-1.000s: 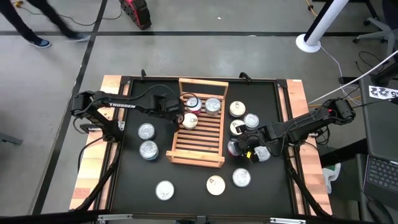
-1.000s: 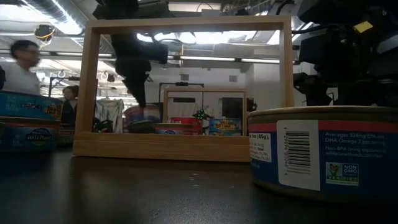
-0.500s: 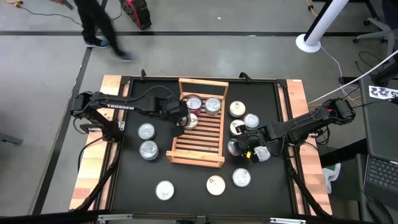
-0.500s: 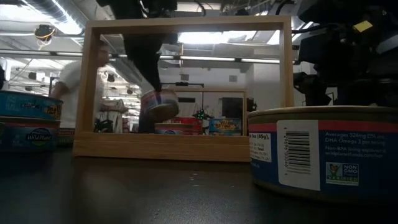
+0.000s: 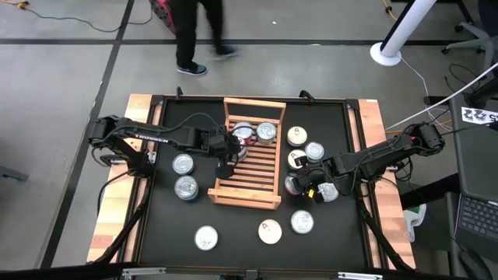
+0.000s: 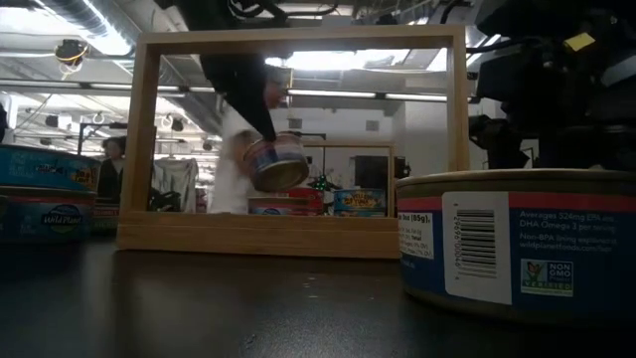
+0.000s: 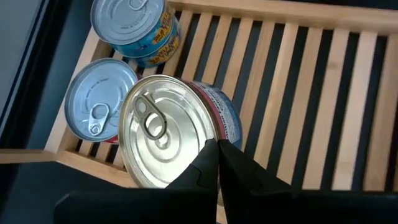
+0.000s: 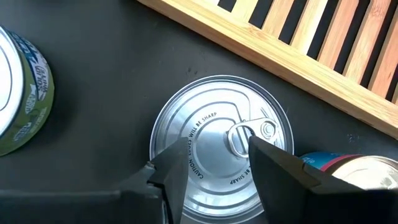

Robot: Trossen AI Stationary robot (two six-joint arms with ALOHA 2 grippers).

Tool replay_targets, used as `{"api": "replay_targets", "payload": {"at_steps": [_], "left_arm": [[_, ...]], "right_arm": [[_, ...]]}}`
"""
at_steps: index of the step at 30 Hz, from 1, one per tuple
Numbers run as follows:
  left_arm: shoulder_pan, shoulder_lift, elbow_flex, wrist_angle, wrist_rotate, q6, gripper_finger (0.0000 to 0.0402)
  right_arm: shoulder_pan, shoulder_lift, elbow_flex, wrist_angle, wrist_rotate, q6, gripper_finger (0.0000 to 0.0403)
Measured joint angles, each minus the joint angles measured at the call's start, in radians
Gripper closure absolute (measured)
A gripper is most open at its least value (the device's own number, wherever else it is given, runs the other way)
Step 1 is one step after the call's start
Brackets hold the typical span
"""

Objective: Stack canned seafood by type on shelf
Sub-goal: Stack the blue-pink tuna can on top of the other blue-pink tuna can on the shelf

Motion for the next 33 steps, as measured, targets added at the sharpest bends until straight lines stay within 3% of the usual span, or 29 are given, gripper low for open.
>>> {"api": "replay_targets", "payload": {"at_steps": [17, 33], "left_arm": [[0.0, 0.075, -0.006, 0.001, -0.01, 0.137, 0.0396], [-0.005, 0.075, -0.007, 0.006, -0.019, 0.125, 0.0294]], "right_arm": [[0.0, 0.0, 0.0, 0.02, 0.0, 0.0, 0.0237], [0.0, 0.0, 0.0, 0.019, 0.0, 0.001, 0.0237]]}}
